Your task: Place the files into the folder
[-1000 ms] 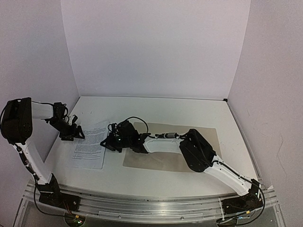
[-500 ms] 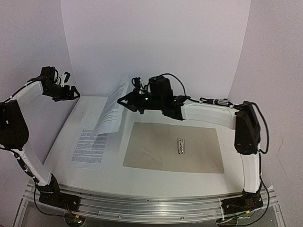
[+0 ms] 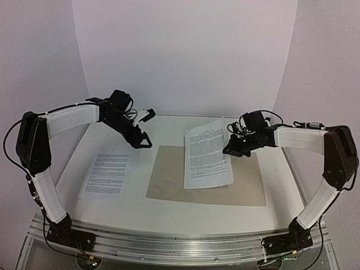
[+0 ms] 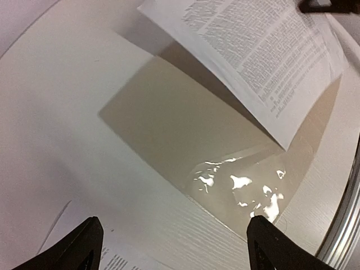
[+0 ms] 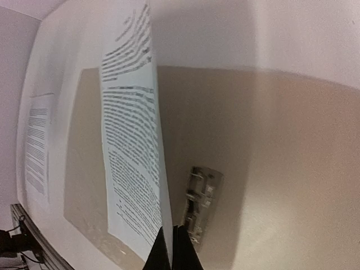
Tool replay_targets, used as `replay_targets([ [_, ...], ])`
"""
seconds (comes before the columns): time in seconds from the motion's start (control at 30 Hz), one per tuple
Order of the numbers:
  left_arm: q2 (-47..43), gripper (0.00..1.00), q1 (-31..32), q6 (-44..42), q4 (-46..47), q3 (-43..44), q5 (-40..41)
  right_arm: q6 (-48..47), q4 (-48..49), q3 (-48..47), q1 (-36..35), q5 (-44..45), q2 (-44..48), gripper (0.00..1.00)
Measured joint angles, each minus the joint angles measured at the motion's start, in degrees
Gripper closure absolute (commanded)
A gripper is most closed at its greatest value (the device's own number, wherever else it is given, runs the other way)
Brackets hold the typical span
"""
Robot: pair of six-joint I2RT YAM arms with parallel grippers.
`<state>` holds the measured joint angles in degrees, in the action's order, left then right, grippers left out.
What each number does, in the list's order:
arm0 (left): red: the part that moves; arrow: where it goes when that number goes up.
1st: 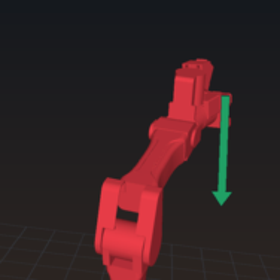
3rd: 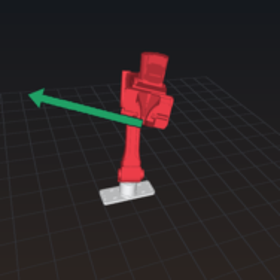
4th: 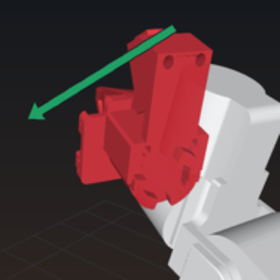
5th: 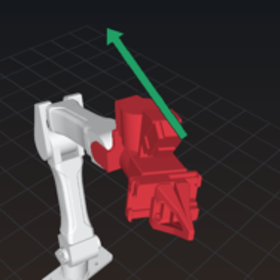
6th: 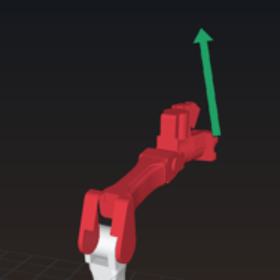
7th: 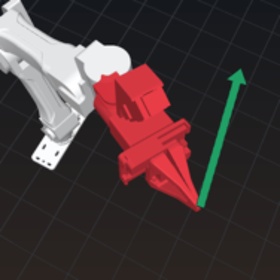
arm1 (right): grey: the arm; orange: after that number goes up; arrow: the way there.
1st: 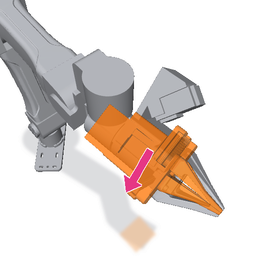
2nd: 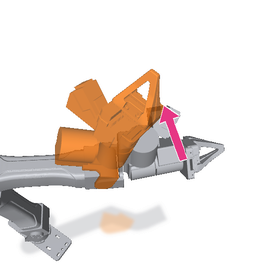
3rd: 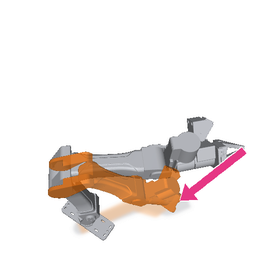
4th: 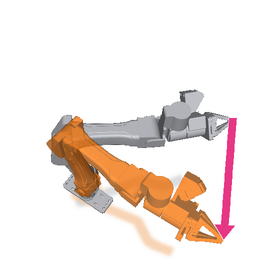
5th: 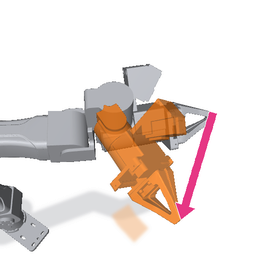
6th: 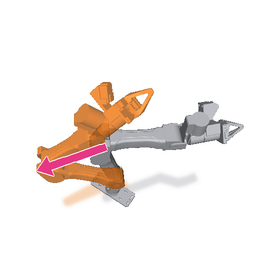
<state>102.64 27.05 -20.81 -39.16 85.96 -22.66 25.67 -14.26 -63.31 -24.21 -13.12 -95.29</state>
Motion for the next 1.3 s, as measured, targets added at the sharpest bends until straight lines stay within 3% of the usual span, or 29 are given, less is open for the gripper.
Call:
replay_targets([
  [0.23, 2.7, 0.1, 12.0, -16.8, 2.5, -9.1, 1.9, -8.6, -6.1, 1.2, 3.4, 0.8, 0.2, 1.0],
  [0.5, 3.0, 0.12, 13.6, -31.6, 11.0, -21.2, 4.0, -13.3, -9.9, -1.4, 3.8, 0.5, 3.1, 1.0],
  [0.97, 1.8, 0.17, 15.7, -32.9, 22.0, -28.7, 2.8, -16.0, -10.0, 1.6, 3.8, -7.3, 3.2, 1.0],
  [1.13, 1.8, 0.16, 16.8, -32.7, 21.7, -28.7, 2.0, -14.1, -7.1, 3.6, 3.8, -9.4, 2.7, 1.0],
  [1.3, 2.9, 0.13, 16.9, -33.1, 15.4, -25.7, -0.8, -12.7, -4.5, 4.5, 3.8, -9.8, 2.7, 1.0],
])
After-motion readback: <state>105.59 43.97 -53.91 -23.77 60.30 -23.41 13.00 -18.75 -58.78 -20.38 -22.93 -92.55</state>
